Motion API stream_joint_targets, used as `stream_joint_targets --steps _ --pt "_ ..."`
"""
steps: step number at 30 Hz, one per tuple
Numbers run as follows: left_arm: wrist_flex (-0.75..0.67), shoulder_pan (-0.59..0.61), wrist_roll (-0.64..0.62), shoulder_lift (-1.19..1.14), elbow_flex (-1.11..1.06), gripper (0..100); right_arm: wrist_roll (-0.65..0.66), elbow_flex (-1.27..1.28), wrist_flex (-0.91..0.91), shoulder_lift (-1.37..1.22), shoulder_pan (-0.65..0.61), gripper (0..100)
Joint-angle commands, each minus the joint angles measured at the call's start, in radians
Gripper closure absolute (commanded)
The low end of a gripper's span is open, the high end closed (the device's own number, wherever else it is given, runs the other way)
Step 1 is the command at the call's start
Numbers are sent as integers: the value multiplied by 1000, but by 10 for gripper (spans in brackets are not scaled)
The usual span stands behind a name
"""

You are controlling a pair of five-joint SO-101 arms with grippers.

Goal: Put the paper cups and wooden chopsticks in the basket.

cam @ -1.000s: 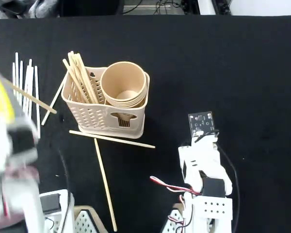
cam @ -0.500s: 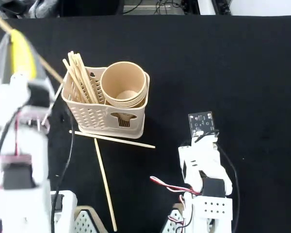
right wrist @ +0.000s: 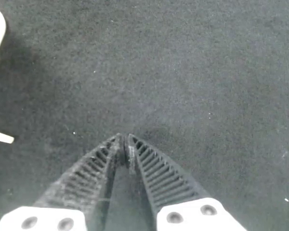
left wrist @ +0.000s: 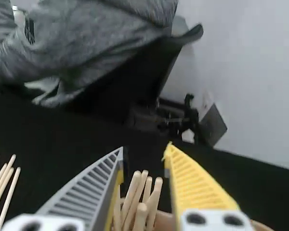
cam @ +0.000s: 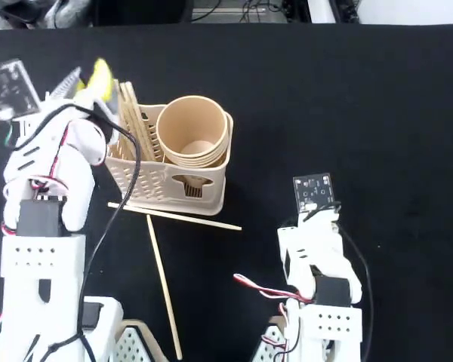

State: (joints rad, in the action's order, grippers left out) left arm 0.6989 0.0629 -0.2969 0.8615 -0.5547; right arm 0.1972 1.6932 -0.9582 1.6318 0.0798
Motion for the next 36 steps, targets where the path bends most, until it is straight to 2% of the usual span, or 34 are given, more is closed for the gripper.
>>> stream_joint_targets --steps 1,3,5,10,13,16,18,21,24,27,32,36 --pt "232 -21 8 -6 143 741 -2 -13 14 8 17 983" --pt "327 19 12 2 194 732 -9 -27 9 8 18 983" --pt "439 122 14 26 274 734 -9 -61 -21 8 32 983" --pt "667 495 32 51 360 734 0 -236 -204 7 91 983" --pt "703 647 149 29 248 734 92 -312 -247 7 135 983" --pt "649 671 241 -11 48 734 259 -427 -358 -1 101 983" --pt "582 670 273 -32 -82 734 316 -532 -445 -4 60 983" --pt "470 628 282 -38 -259 734 327 -704 -529 -13 29 982" --pt "419 493 293 -38 -374 734 327 -822 -623 -94 -9 982" --pt "474 326 310 -48 -397 734 305 -822 -637 -240 -11 982" --pt "577 125 304 -38 -438 734 169 -731 -493 -449 -9 982" --pt "489 24 285 -38 -519 734 6 -615 -301 -493 -9 982"
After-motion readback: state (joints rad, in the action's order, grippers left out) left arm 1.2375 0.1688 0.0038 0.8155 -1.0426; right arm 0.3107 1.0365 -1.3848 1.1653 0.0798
